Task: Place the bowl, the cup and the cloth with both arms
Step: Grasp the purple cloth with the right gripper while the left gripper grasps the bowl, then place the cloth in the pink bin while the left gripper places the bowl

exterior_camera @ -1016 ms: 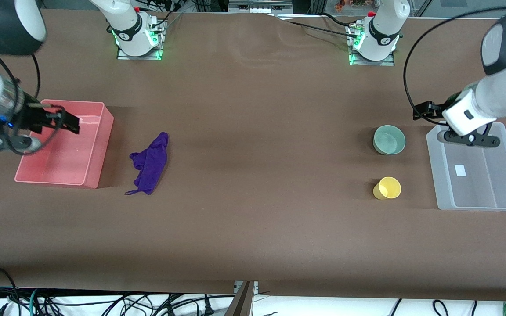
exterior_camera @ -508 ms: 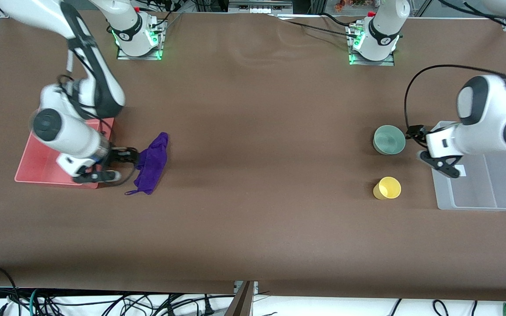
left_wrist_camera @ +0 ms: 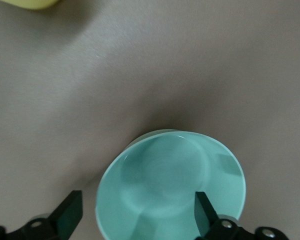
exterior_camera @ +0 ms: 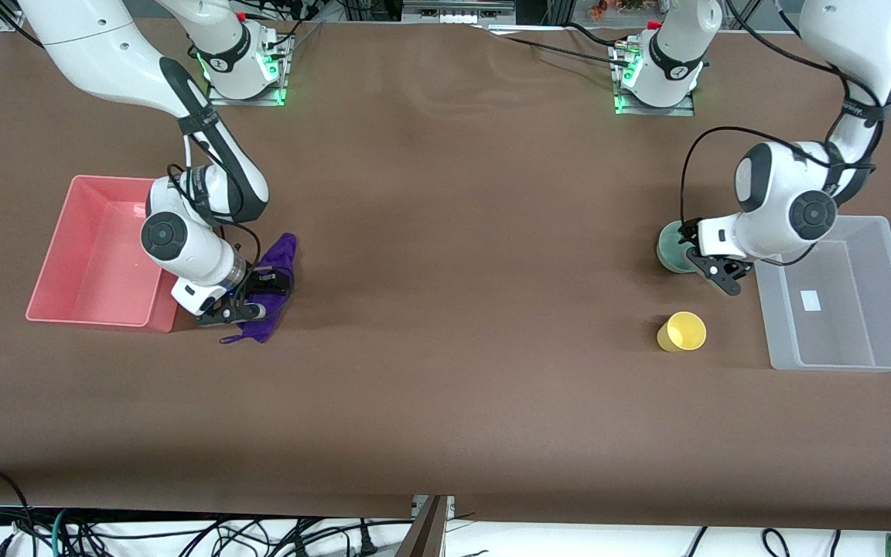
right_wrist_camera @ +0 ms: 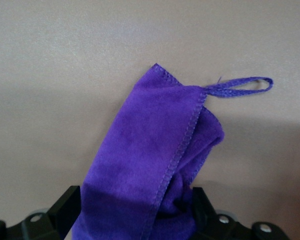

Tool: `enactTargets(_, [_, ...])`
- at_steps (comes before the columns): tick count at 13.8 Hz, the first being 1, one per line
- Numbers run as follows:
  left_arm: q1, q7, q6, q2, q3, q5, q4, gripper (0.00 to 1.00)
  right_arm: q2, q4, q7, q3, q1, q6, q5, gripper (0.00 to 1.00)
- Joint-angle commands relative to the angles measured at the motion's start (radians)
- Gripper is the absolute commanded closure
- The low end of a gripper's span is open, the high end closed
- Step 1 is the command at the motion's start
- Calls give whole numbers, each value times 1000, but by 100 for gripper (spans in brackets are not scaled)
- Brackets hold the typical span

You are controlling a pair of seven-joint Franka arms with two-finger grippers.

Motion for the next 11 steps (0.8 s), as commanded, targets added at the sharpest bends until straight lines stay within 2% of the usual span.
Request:
enactTargets(1, [-1, 87, 34, 26, 0, 38, 10, 74, 1, -16, -12, 3, -1, 21, 6, 100])
enactTargets(2, [1, 104, 43, 36, 0, 40, 16, 99, 1, -13, -8, 3, 3, 21, 6, 100])
enactTargets(5, [-1, 126, 37, 23, -2, 40, 27, 100, -5, -4, -12, 3, 9, 19, 6, 100])
enactTargets(7, [1, 162, 14, 0, 3, 40, 62, 100, -17, 31, -12, 3, 7, -29, 6, 100])
enactTargets(9, [37, 245, -76, -36, 6, 40, 141, 100, -54, 115, -11, 3, 0, -187, 8, 100])
enactTargets(11, [96, 329, -258, -33, 4, 40, 288, 100, -103, 235, -21, 0, -33, -426, 6, 100])
